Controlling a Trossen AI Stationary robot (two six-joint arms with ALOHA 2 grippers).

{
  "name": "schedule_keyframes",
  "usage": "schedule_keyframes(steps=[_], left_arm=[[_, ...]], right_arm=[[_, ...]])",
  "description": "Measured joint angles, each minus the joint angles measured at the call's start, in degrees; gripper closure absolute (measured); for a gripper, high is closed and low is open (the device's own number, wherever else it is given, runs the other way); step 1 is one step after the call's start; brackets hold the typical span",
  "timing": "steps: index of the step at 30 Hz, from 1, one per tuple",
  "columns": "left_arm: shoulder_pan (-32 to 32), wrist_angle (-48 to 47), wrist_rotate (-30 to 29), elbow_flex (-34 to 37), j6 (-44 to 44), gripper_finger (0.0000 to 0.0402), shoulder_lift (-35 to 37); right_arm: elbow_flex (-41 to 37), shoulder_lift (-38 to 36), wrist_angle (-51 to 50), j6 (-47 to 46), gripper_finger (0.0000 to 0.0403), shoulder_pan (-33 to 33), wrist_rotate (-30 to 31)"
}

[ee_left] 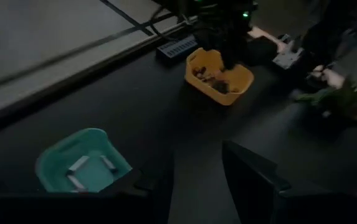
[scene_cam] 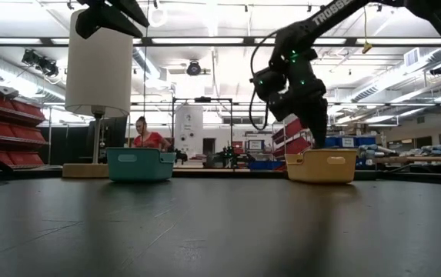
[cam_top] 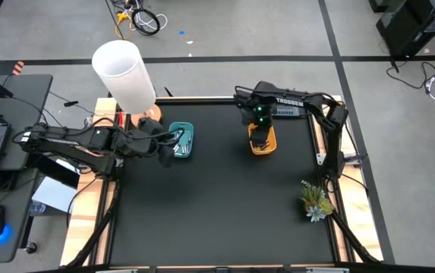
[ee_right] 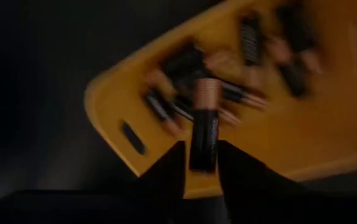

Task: Sort batteries
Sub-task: Put the black battery into the yellow bin, then return to Home Position

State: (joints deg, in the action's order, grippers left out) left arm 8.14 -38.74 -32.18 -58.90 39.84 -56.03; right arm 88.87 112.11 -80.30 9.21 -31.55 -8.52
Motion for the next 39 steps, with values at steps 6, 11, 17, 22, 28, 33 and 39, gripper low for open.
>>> schedule_keyframes(steps=[6, 11, 17, 22, 28, 33, 39], left_arm=[[3.56, -2.84, -8.14, 1.40, -3.49, 0.0255, 2.46], [4.24, 6.19, -8.34, 12.31, -3.42, 0.0270, 10.71], [4.22, 24.37, -7.84, 27.55, -0.16, 0.0304, 21.37], [4.18, 31.79, -10.99, 36.56, 4.09, 0.0346, 26.02], [3.50, 37.61, -10.96, 43.08, 4.55, 0.0394, 30.80], [1.01, 37.26, -9.10, 46.54, 5.44, 0.0390, 35.31], [-1.16, 40.25, -7.85, 51.89, 6.50, 0.0394, 41.30]], right_arm=[[-7.65, -6.31, 9.91, -3.29, 0.0231, -0.30, -3.08], [-17.42, -18.92, 23.51, -9.63, 0.0213, -0.35, -2.96], [-32.96, -39.56, 43.97, -22.12, 0.0230, -0.32, -3.08], [-46.01, -57.33, 54.43, -33.10, 0.0248, -0.48, -3.12], [-54.42, -73.56, 54.86, -42.69, 0.0274, -0.08, -0.86], [-57.48, -83.70, 54.10, -47.33, 0.0296, 0.09, 1.88], [-58.31, -92.97, 50.89, -48.24, 0.0323, 0.09, 4.56]])
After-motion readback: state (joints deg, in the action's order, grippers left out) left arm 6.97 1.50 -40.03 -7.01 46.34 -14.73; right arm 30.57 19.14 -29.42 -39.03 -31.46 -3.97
